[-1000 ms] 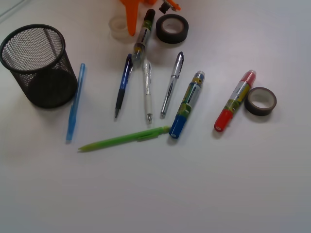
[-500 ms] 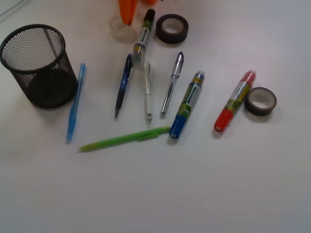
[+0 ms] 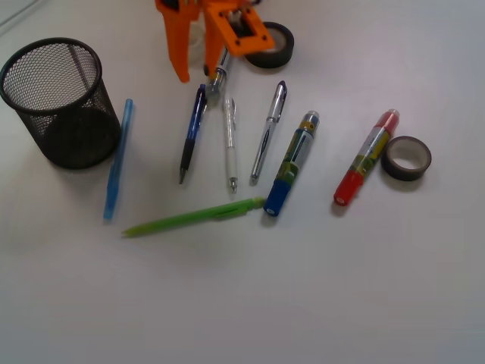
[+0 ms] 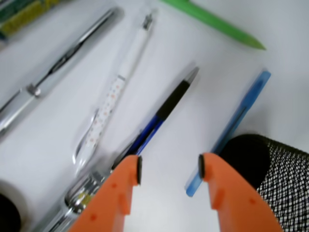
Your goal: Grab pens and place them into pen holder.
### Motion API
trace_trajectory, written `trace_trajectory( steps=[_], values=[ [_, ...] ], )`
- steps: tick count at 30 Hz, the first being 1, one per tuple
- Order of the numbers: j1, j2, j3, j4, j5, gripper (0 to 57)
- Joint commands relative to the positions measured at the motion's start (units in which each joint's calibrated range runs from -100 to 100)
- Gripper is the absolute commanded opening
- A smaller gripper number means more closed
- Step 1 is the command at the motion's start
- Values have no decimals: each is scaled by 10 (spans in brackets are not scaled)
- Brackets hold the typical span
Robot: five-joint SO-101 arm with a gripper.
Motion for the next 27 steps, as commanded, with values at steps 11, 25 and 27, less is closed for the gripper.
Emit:
trace_trajectory(
  steps=[11,25,27],
  values=[
    [-19,273,-221,-25,-97,186],
    [36,350,-217,-29,-128,186],
    [42,361,-217,-30,-129,186]
  ],
)
